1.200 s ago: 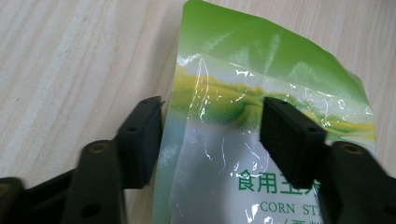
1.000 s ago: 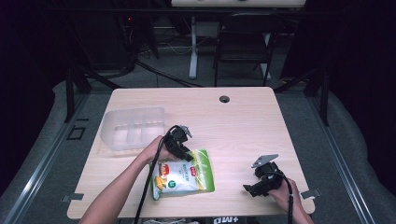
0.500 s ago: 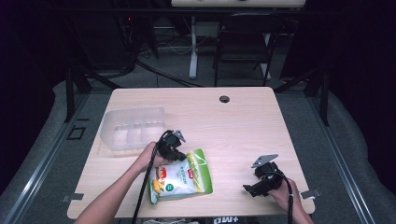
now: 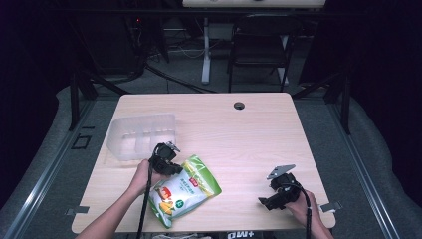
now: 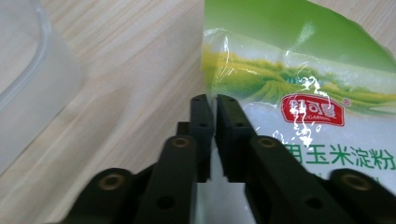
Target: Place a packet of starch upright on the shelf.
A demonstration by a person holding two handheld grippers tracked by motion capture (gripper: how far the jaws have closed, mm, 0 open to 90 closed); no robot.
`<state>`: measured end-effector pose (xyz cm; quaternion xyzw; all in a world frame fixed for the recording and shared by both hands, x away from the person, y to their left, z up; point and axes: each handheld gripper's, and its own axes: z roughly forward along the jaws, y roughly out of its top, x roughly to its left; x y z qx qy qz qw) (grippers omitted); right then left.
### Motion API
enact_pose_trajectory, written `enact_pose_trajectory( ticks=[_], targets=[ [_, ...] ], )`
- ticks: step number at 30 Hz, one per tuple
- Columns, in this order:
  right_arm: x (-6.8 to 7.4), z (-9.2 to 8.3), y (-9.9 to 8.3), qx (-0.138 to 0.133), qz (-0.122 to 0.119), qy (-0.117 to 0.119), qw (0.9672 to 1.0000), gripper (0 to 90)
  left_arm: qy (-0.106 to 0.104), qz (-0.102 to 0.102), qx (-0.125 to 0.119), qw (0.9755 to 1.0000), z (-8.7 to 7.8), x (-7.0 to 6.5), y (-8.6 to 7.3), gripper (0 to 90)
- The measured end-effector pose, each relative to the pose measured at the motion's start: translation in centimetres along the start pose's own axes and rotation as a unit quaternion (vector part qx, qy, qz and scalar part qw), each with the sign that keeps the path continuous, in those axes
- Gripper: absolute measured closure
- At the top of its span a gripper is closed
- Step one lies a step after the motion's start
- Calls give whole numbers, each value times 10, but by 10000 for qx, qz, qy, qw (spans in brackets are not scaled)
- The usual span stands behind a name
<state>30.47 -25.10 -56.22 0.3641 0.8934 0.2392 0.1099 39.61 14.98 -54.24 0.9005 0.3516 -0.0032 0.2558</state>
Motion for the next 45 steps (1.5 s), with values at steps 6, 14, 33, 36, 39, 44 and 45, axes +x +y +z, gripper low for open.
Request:
enact_pose_trajectory(
  ticks=[6,14,33,36,39,44,45],
  targets=[
    [1,1,1,-19,32,27,10000,78,-474,-31,89,9988,8,7,11,567],
    [1,1,-1,-51,70,43,10000,78,-805,43,256,9964,24,7,27,472],
    [0,1,0,33,34,46,10000,78,-539,449,138,9974,11,-1,19,888],
    [0,0,0,16,45,42,10000,78,-479,466,-50,9978,5,0,13,886],
    [0,-1,0,27,3,12,10000,78,-342,449,-227,9981,0,0,7,890],
    [0,-1,0,39,34,-7,10000,78,-184,354,-553,9977,-12,1,-3,897],
    [0,0,0,25,45,4,10000,78,-160,337,-626,9973,-15,1,-4,897]
  ],
)
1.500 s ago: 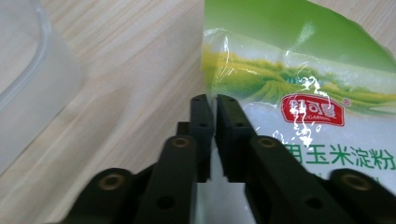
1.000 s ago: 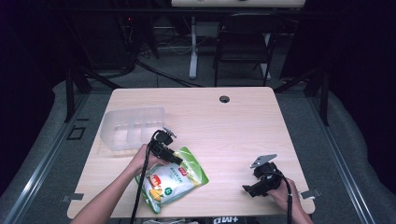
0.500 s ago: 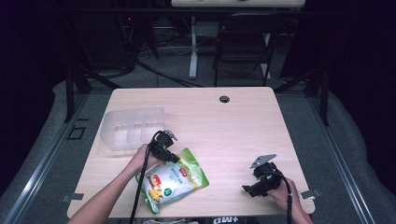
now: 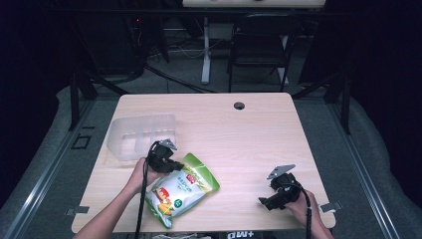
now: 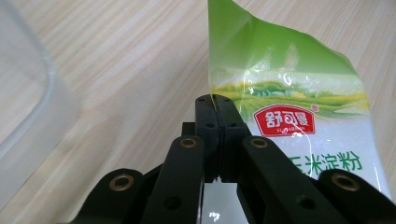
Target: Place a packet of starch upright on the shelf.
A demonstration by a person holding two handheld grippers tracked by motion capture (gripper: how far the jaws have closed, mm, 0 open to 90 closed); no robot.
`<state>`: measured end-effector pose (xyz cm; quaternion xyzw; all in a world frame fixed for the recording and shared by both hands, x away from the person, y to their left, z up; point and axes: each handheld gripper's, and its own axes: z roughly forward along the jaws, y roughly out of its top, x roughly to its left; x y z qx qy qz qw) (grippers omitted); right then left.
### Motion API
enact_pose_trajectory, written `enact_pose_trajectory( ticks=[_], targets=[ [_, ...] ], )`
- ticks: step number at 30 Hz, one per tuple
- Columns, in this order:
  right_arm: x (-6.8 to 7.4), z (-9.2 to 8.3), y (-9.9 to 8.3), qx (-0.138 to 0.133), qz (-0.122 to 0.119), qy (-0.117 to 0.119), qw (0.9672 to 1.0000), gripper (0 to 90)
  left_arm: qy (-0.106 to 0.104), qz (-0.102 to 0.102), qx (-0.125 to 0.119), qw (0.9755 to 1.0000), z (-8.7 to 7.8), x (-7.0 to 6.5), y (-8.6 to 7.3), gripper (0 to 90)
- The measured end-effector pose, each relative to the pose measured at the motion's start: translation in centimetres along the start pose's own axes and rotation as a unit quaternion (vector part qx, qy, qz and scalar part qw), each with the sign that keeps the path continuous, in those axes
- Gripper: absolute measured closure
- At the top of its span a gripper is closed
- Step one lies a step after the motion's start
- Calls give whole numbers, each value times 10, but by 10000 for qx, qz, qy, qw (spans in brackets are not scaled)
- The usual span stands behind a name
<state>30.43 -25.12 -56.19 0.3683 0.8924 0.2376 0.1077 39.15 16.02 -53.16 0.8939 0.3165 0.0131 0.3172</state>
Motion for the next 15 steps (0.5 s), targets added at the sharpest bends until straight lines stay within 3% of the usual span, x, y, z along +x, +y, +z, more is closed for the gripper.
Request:
enact_pose_trajectory(
  ticks=[4,15],
  targets=[
    [0,0,0,20,-34,-6,10000,78,33,-91,-300,9995,-12,0,-7,898],
    [1,1,1,35,-21,-6,10000,78,389,-171,-738,9964,-35,1,-22,898]
  ],
)
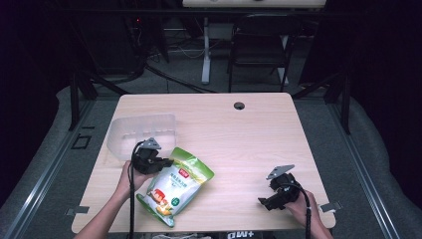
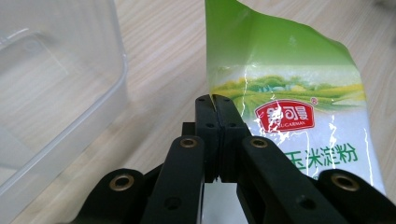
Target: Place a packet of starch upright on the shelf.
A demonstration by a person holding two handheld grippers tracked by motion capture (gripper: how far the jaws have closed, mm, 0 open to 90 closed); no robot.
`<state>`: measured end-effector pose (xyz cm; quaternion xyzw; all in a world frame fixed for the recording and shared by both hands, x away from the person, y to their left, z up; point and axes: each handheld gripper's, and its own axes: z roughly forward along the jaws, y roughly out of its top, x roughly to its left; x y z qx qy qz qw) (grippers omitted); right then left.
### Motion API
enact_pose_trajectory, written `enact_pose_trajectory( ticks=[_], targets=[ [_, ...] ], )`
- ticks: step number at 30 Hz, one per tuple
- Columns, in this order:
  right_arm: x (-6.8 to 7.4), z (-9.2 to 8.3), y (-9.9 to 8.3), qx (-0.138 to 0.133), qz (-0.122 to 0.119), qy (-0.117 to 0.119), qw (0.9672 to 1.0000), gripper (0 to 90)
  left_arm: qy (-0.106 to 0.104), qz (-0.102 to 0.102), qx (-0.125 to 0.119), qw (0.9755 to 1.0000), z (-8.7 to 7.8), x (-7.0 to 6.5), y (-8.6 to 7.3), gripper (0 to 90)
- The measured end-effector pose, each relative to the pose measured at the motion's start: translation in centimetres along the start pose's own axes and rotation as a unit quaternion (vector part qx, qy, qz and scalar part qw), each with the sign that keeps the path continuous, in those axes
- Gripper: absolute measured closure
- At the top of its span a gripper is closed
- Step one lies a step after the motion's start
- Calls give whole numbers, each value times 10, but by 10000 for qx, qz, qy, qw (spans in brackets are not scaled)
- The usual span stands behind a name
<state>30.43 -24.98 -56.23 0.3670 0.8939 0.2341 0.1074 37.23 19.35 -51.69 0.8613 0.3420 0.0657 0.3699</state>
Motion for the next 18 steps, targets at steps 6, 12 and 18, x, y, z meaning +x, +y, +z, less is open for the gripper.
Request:
enact_pose_trajectory(
  ticks=[6,12,18],
  targets=[
    [1,0,0,-45,16,56,10000,78,51,-36,-231,9997,-13,1,-6,899],
    [0,0,0,-16,-22,28,10000,78,148,14,-336,9993,-25,2,-13,899],
    [0,1,1,-22,-18,31,10000,78,148,-91,-485,9987,-36,6,-21,898]
  ],
)
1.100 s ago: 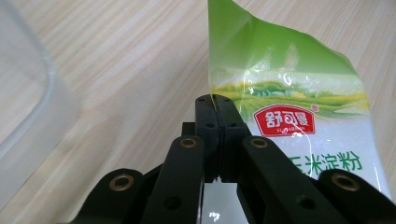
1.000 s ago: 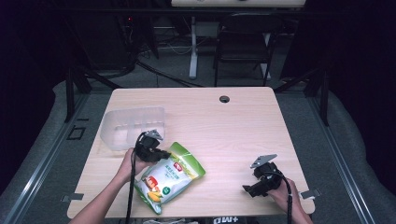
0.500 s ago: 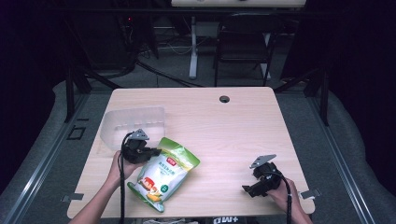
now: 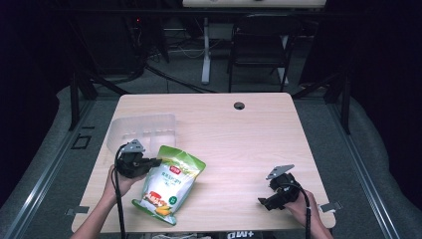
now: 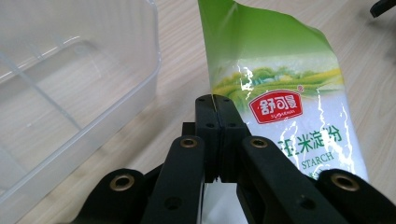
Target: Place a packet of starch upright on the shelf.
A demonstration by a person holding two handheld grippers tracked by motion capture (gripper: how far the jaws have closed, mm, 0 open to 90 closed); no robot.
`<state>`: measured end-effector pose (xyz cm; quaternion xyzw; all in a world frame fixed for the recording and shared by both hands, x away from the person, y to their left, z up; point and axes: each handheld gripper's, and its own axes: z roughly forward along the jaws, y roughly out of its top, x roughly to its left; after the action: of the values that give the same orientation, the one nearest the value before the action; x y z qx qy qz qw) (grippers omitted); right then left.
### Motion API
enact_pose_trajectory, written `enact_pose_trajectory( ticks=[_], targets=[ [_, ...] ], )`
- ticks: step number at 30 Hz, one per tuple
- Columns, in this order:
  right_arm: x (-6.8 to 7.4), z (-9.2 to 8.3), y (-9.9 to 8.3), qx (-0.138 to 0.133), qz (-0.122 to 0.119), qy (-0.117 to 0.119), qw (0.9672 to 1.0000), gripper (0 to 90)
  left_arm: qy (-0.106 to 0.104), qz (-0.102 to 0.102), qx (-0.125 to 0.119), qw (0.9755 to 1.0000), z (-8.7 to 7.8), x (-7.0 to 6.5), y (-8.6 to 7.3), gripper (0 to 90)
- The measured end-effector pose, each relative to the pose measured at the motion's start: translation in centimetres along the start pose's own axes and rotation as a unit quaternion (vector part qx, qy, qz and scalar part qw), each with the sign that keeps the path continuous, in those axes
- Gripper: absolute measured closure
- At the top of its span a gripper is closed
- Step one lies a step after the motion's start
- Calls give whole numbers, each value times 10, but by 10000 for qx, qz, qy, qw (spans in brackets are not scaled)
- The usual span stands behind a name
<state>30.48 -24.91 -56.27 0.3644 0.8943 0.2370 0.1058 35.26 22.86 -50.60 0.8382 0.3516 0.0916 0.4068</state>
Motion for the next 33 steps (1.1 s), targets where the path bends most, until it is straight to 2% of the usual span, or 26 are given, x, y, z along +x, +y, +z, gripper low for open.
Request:
enact_pose_trajectory(
  ticks=[5,9,15,20,24,33],
  targets=[
    [0,0,0,13,-18,5,10000,78,70,-106,-170,9998,-8,2,-5,897],
    [0,-1,0,11,-10,-33,10000,78,209,-121,-240,9994,-14,2,-6,898],
    [0,-1,0,-4,-12,-3,10000,78,287,-255,-287,9988,-27,-1,-8,900],
    [0,-1,0,9,-17,-6,10000,79,85,-397,-443,9982,-40,-1,-10,900],
    [0,-1,0,28,-39,-21,10000,78,-95,-575,-564,9967,-51,-2,-12,900],
    [1,-1,0,21,-36,-28,10000,78,-123,-644,-674,9956,-78,-4,-11,900]
  ],
)
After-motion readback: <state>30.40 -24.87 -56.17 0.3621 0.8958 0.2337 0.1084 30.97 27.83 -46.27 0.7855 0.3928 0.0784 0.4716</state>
